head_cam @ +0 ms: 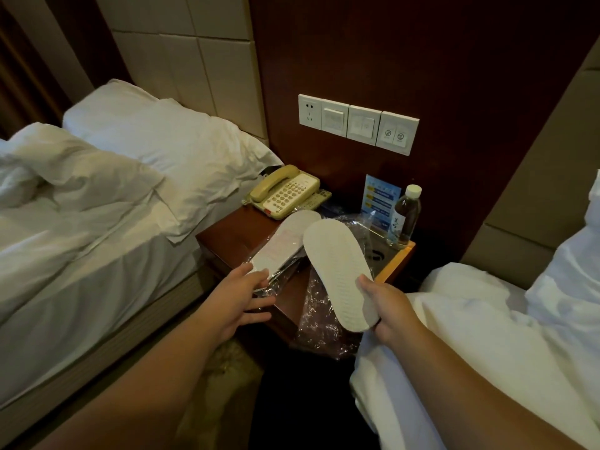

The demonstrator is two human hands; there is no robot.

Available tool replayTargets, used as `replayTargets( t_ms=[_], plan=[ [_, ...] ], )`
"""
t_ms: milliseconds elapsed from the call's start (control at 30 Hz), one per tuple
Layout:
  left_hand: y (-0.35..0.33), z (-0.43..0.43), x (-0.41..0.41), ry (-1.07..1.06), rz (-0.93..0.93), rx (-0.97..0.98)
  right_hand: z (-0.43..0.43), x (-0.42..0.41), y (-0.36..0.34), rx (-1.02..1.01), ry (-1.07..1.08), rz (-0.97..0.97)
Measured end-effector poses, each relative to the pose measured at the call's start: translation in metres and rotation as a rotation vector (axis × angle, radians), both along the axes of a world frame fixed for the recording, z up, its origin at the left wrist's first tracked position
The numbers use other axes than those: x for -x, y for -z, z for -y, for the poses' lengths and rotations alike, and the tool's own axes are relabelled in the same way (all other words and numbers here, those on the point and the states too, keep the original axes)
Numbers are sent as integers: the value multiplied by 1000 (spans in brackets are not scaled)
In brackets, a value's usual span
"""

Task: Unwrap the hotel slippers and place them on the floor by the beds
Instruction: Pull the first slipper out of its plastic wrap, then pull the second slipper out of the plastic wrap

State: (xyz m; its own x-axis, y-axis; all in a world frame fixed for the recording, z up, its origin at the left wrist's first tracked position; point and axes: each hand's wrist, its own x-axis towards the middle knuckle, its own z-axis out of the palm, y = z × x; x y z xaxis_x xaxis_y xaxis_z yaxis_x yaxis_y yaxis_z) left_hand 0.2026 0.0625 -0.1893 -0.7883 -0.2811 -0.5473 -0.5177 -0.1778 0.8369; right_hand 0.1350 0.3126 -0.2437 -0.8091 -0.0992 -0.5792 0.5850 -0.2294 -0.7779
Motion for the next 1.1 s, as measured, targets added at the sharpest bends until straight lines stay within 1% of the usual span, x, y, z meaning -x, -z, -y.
replayTargets(
  t_ms=[33,100,133,200,267,300,333,433,467,500,533,600,633,700,767,900,1033,1100],
  plan=[
    [1,1,0,-2,-3,-3,2,1,5,-108,31,-43],
    [3,4,1,-15,-18,-2,7,1,12,-425,79,-191],
    [4,5,1,-28,-30,2,7,1,16,-599,39,-307],
    [6,8,3,-60,-51,9,8,1,24,-952,-139,-530],
    [9,13,4,-92,-70,12,11,1,29,-1291,-318,-634],
    [10,16,5,-102,-77,12,15,2,29,-1392,-357,-665],
    [12,20,5,-112,-82,11,22,3,27,-1437,-374,-695],
    [19,32,5,-131,-90,9,52,9,18,-1382,-404,-783],
    [22,36,4,-133,-92,8,64,13,16,-1328,-398,-780],
    [25,41,3,-134,-91,9,78,16,14,-1242,-385,-737],
    [28,46,1,-136,-89,15,91,20,13,-1124,-372,-655],
    [32,60,-4,-137,-84,34,116,30,13,-878,-377,-408],
    [33,67,-7,-135,-84,38,127,34,15,-793,-378,-284],
    [34,83,-14,-133,-95,40,146,39,20,-701,-349,-91],
    [34,99,-19,-134,-109,51,160,44,29,-652,-275,6],
    [32,122,-20,-158,-108,71,181,55,35,-592,-194,44],
    [34,127,-20,-167,-92,91,188,62,39,-588,-234,-4],
    [36,127,-21,-161,-88,92,189,63,38,-505,-235,-16]
  ],
)
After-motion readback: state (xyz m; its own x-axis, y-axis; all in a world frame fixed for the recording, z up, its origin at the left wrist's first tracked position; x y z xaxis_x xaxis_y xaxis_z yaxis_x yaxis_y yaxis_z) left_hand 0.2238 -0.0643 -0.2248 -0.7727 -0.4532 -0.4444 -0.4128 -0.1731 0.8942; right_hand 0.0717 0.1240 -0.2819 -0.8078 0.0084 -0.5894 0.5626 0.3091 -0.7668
